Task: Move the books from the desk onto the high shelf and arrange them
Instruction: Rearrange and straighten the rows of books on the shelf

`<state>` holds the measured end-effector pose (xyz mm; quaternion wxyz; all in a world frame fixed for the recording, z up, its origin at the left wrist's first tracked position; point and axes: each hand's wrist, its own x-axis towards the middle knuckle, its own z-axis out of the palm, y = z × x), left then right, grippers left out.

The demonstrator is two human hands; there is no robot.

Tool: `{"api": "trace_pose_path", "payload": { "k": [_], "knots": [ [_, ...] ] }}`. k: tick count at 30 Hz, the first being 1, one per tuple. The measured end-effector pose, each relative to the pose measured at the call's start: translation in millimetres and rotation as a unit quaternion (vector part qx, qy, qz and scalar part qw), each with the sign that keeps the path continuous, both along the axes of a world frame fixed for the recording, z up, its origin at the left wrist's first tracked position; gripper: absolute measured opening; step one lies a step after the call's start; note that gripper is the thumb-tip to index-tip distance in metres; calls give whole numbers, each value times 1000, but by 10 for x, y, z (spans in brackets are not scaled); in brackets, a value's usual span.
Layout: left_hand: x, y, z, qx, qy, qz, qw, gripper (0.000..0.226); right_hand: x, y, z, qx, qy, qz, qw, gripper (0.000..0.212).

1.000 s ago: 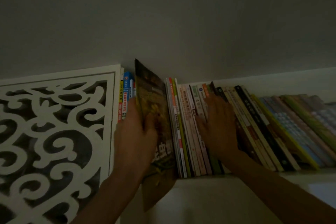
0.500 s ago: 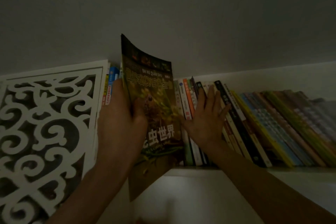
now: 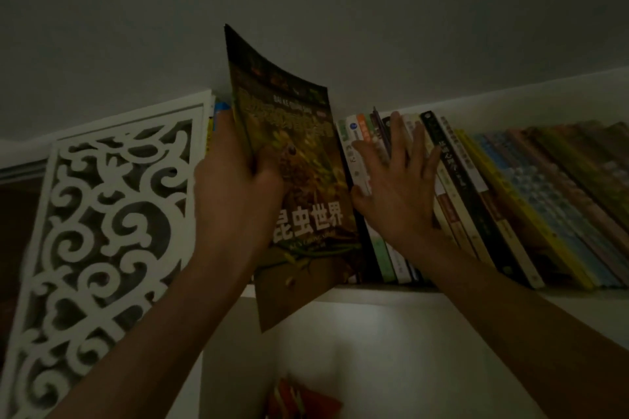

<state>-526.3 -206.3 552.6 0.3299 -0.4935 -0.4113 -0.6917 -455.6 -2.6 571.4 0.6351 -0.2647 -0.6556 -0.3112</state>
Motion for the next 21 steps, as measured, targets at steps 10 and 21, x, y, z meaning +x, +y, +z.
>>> {"api": "trace_pose_path", "payload": {
  "k": [10, 21],
  "knots": [
    [15, 127, 35, -28, 19, 19, 999, 18, 146, -9, 6, -23, -22, 10, 999, 63],
    [-3, 569, -48, 1, -28, 38, 999, 20, 159, 11, -9, -3, -16, 25, 1000, 61]
  ]
}}
